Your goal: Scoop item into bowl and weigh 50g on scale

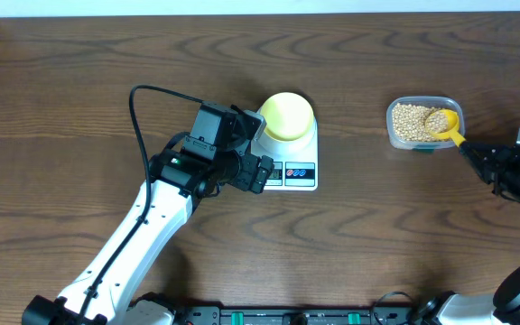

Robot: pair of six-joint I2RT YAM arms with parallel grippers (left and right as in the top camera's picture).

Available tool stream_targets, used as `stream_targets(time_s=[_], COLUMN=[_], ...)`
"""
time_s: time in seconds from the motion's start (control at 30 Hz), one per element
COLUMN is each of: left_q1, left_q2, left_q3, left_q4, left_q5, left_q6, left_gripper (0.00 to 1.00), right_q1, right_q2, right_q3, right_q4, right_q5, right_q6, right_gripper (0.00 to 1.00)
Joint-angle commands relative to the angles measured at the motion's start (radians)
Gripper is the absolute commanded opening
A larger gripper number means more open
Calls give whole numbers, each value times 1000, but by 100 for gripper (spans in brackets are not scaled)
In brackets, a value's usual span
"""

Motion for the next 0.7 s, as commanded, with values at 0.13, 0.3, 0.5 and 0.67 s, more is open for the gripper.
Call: stream_targets(time_s=[0.13, 0.3, 0.5, 0.67], left_q1=[0, 0, 0, 0], left_q2=[-11, -11, -11, -11], left_q3=[11, 11, 11, 11], left_q4=[0, 0, 0, 0], left_q5=[12, 12, 12, 12], left_q6=[5, 5, 5, 5], left_gripper=[90, 90, 90, 90], right_q1=[-19, -19, -19, -17], right_q2=[5, 5, 5, 5], right_q3=[-5, -5, -5, -5], right_q4=[6, 9, 10, 9], right_q5=[-116, -183, -231, -292], right_q6=[28, 28, 45, 45], right_gripper=[1, 1, 1, 1])
